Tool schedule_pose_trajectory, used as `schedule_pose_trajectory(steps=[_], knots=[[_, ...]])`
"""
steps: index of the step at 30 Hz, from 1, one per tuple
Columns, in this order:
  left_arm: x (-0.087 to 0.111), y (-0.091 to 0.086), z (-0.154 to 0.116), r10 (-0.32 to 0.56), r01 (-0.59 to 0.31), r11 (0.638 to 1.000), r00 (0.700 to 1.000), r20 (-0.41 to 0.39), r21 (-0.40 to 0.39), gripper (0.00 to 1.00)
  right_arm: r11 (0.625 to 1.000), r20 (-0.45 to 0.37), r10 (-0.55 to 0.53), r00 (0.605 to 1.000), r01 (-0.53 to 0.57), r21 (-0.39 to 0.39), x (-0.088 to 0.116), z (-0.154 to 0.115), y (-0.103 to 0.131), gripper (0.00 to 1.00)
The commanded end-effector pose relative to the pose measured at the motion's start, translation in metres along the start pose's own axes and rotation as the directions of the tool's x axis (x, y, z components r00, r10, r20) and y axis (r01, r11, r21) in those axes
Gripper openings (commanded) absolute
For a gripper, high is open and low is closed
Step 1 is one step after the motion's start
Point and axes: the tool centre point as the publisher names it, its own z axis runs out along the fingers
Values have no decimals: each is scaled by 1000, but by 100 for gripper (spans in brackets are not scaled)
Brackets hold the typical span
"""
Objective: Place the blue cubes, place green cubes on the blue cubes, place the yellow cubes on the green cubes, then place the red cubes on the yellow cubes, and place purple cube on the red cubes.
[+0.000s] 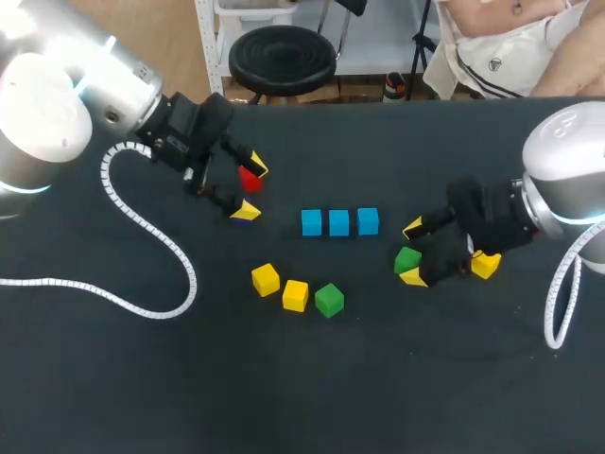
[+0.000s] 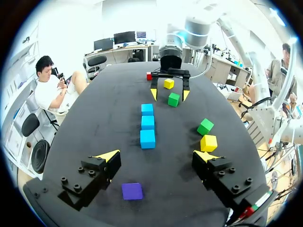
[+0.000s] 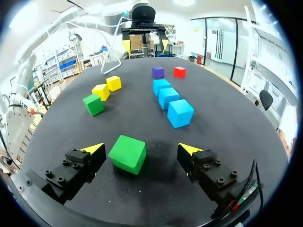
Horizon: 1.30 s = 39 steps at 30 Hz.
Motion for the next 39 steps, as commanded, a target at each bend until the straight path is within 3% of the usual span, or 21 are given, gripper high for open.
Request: schedule_pose_trajectory(steps=[1,2,7,11,15,20,27,31,32,33,39], knots=[[1,-1,-1,2,-2,1000,1000,2,-2,100,1000,-7,4,1000,-4,3,0,1,0,56],[1,-1,-1,2,-2,1000,1000,2,-2,100,1000,-11,8,1000,-8,2,1,1,0,48],[1,-1,-1,2,-2,1000,1000,2,-2,100,1000,-11,11,1000,-11,2,3,-1,0,40],[1,-1,-1,2,-2,1000,1000,2,-2,100,999,-2,-25,1000,25,-33,0,-2,1,16],[1,-1,-1,2,-2,1000,1000,2,-2,100,989,-12,-97,995,95,-117,-4,-3,4,0],[1,-1,-1,2,-2,1000,1000,2,-2,100,973,-43,-159,986,149,-178,-5,-8,11,0],[1,-1,-1,2,-2,1000,1000,2,-2,100,964,-79,-198,977,179,-198,-5,-9,20,0],[1,-1,-1,2,-2,1000,1000,2,-2,100,963,-73,-199,977,181,-201,-3,-3,21,17],[1,-1,-1,2,-2,1000,1000,2,-2,100,963,-73,-199,977,181,-202,-2,-2,22,41],[1,-1,-1,2,-2,1000,1000,2,-2,100,963,-73,-198,978,179,-203,-2,-2,21,99],[1,-1,-1,2,-2,1000,1000,2,-2,100,963,-80,-207,975,189,-190,-5,-7,15,100]])
